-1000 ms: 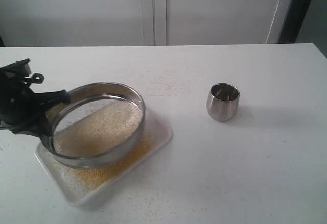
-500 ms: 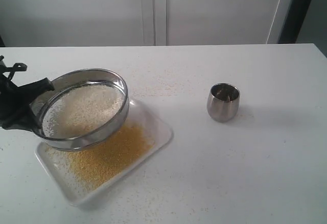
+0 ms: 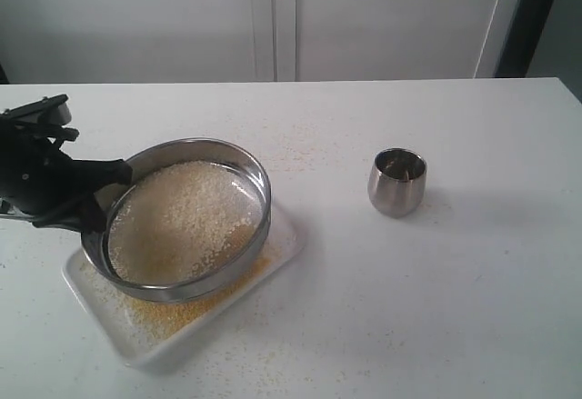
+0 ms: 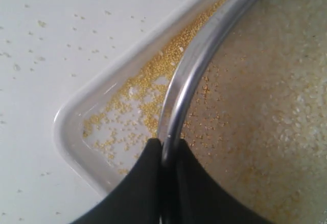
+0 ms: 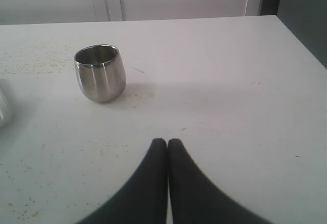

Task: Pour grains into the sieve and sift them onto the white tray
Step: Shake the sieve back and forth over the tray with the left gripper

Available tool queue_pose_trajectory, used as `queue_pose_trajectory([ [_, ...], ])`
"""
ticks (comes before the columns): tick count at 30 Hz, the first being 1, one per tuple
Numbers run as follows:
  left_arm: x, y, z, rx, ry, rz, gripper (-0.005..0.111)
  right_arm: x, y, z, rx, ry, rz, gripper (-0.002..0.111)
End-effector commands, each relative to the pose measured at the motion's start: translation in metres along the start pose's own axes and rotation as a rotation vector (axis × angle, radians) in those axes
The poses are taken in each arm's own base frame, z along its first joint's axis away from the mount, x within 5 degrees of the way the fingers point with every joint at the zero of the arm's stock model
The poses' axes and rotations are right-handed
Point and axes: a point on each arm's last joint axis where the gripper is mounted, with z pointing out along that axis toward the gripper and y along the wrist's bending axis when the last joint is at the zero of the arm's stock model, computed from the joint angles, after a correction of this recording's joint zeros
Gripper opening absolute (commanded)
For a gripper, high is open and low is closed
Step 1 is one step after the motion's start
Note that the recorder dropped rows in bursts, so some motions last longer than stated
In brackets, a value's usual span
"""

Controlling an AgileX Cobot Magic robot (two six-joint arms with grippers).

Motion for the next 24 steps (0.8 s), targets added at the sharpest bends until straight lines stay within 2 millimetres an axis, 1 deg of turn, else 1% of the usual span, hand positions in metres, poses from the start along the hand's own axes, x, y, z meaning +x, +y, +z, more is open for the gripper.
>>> queue_pose_trajectory([
  [1,-0.002,-0.003,-0.003,0.025,-0.026,-0.023,0.0,0.001,0.0,0.0,0.006,-0.008,-0.001,0.0],
  [3,0.0,-0.004,-0.003,0.031,-0.002,-0.064,0.0,0.001,0.0,0.0,0.006,-0.008,-0.001,0.0],
  [5,0.005,-0.004,-0.003,0.031,0.06,-0.126,0.0,0.001,0.0,0.0,0.006,-0.008,-0.001,0.0],
  [7,0.012,-0.003,-0.004,0.018,0.128,-0.107,0.0,0.001,0.0,0.0,0.006,-0.008,-0.001,0.0],
  [8,0.014,0.001,-0.005,-0.018,0.149,-0.074,0.0,0.001,0.0,0.0,0.006,-0.008,-0.001,0.0],
  [9,0.013,0.008,-0.006,-0.075,0.149,-0.065,0.0,0.001,0.0,0.0,0.006,-0.008,-0.001,0.0],
  [10,0.012,0.016,-0.007,-0.127,0.141,-0.105,0.0,0.001,0.0,0.0,0.006,-0.008,-0.001,0.0],
  [12,0.008,0.033,-0.01,-0.206,0.105,-0.347,0.0,0.001,0.0,0.0,0.006,-0.008,-0.001,0.0],
  [13,0.007,0.035,-0.011,-0.203,0.095,-0.452,0.0,0.001,0.0,0.0,0.006,-0.008,-0.001,0.0],
  [14,0.006,0.032,-0.011,-0.17,0.09,-0.482,0.0,0.001,0.0,0.0,0.006,-0.008,-0.001,0.0],
  [15,0.006,0.024,-0.009,-0.123,0.092,-0.446,0.0,0.001,0.0,0.0,0.006,-0.008,-0.001,0.0],
  [17,0.01,0.003,-0.005,-0.036,0.109,-0.337,0.0,0.001,0.0,0.0,0.006,-0.008,-0.001,0.0],
  [18,0.011,-0.003,-0.003,-0.021,0.105,-0.275,0.0,0.001,0.0,0.0,0.006,-0.008,-0.001,0.0],
  [19,0.008,-0.002,-0.003,-0.048,0.069,-0.211,0.0,0.001,0.0,0.0,0.006,-0.008,-0.001,0.0],
  [20,0.006,0.004,-0.003,-0.086,0.044,-0.225,0.0,0.001,0.0,0.0,0.006,-0.008,-0.001,0.0],
  [21,0.002,0.02,-0.007,-0.151,0.023,-0.366,0.0,0.001,0.0,0.0,0.006,-0.008,-0.001,0.0],
  [22,0.003,0.025,-0.008,-0.164,0.031,-0.477,0.0,0.001,0.0,0.0,0.006,-0.008,-0.001,0.0],
  [23,0.006,0.021,-0.007,-0.14,0.059,-0.543,0.0,0.001,0.0,0.0,0.006,-0.008,-0.001,0.0],
  [24,0.008,0.012,-0.006,-0.119,0.073,-0.476,0.0,0.001,0.0,0.0,0.006,-0.008,0.001,0.0],
])
